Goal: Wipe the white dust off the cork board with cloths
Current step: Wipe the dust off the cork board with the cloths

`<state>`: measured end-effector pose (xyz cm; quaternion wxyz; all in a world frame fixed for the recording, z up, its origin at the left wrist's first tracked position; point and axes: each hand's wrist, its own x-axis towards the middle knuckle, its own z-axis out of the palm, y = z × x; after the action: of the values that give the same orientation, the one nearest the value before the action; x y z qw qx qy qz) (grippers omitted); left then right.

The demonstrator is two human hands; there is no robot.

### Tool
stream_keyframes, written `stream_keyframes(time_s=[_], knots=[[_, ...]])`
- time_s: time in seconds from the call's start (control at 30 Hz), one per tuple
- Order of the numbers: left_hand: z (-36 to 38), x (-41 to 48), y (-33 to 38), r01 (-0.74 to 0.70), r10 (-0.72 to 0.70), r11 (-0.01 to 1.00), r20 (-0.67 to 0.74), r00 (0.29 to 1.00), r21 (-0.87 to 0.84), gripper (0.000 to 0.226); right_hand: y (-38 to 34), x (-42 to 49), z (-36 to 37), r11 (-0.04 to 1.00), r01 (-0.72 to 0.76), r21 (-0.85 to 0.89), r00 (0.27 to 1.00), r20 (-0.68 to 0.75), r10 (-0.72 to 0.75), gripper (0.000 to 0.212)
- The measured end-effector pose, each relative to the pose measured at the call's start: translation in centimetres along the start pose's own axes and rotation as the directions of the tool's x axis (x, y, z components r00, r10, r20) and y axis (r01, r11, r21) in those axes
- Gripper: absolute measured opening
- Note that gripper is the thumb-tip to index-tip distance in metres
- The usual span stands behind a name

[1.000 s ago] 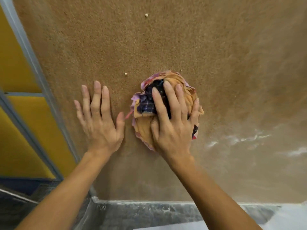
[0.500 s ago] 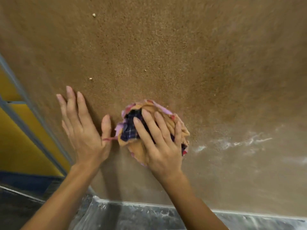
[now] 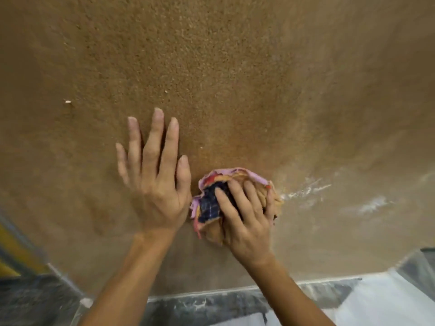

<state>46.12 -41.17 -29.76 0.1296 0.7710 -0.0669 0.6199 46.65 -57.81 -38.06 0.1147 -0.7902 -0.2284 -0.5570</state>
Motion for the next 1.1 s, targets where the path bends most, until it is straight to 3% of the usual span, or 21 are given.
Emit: stream_keyframes(time_s=[0.1, 0.17, 0.27, 0.33, 0.43, 0.57, 0.63, 0.8, 0.87, 1.0, 1.1], knots=[[0.1, -0.6, -0.9, 0.005, -0.005, 1.0, -0.015, 1.0, -0.005, 0.046, 0.7, -0.5, -1.8, 0.997, 0.073, -0.011, 0.99, 0.119, -0.071, 0.045], [0.4, -0.8, -1.0, 0.0, 0.0, 1.0, -0.039, 0.999, -0.015, 0.045, 1.1, 4.5, -2.9, 0.998, 0.06, 0.015, 0.998, -0.009, -0.06, 0.045], [0.8, -1.1, 0.5, 0.088, -0.092, 0.995, -0.061, 0.994, -0.056, 0.045, 0.6, 12.2, -3.0, 0.991, -0.134, 0.023, 0.954, -0.266, 0.136, 0.04], [0.9, -1.2, 2.2, 0.157, -0.161, 0.984, -0.044, 0.986, -0.088, 0.045, -0.1, 13.0, -2.3, 0.981, -0.195, 0.005, 0.932, -0.309, 0.187, 0.045], [1.1, -1.6, 3.4, 0.204, -0.202, 0.971, 0.032, 0.979, -0.123, 0.044, -0.7, 6.8, -1.2, 0.968, -0.25, -0.008, 0.956, -0.163, 0.245, 0.05], [1.7, -2.5, 3.0, 0.179, -0.179, 0.981, 0.003, 0.984, -0.076, 0.046, 1.0, -0.8, -2.2, 0.991, -0.118, -0.067, 0.985, 0.122, 0.125, 0.044], [1.6, -2.4, 2.8, 0.164, -0.164, 0.984, 0.002, 0.986, -0.072, 0.046, 1.7, 0.9, -3.3, 0.994, -0.095, -0.051, 0.99, 0.103, 0.099, 0.044], [1.4, -2.8, 3.4, 0.157, -0.157, 0.987, 0.002, 0.988, -0.025, 0.051, 3.4, 8.4, -4.8, 0.993, -0.116, -0.017, 0.988, -0.107, 0.114, 0.041], [1.6, -2.6, 3.6, 0.162, -0.162, 0.987, -0.002, 0.987, -0.01, 0.053, 4.6, 5.6, -4.7, 0.997, -0.073, -0.029, 0.996, -0.053, 0.072, 0.042], [1.5, -2.5, 3.6, 0.156, -0.156, 0.987, -0.007, 0.988, 0.038, 0.053, 6.4, -3.3, -4.1, 0.996, -0.009, -0.09, 0.982, 0.188, 0.025, 0.057], [1.3, -2.4, 3.8, 0.165, -0.166, 0.986, 0.02, 0.986, 0.037, 0.055, 7.0, 0.4, -4.4, 0.997, -0.077, -0.025, 0.995, 0.067, 0.079, 0.052]])
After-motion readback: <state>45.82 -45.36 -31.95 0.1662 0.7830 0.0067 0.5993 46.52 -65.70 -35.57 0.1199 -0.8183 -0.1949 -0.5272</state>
